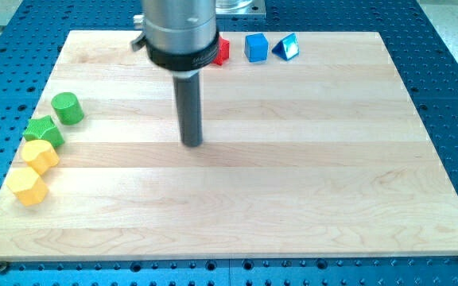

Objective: Move the hexagon vertically to the red star

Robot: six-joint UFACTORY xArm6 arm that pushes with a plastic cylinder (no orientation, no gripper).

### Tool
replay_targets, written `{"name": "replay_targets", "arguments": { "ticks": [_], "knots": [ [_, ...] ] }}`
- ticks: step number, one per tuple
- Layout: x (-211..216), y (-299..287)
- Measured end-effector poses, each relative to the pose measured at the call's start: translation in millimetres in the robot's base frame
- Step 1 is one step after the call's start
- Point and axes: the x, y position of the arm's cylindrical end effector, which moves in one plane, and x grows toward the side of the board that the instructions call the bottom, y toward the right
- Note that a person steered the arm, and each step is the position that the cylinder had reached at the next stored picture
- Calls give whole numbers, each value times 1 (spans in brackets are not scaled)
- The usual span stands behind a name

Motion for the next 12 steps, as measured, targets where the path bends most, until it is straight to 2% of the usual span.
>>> {"name": "replay_targets", "arguments": {
  "ticks": [1, 2, 3, 4, 5, 6, 7, 8, 9, 10, 11, 12],
  "knots": [
    [92, -95],
    [143, -175],
    [101, -223],
    [59, -198],
    [33, -113],
    [30, -47],
    [50, -69],
    [68, -49],
    [12, -7],
    [57, -8],
    [55, 52],
    [-6, 15]
  ]
}}
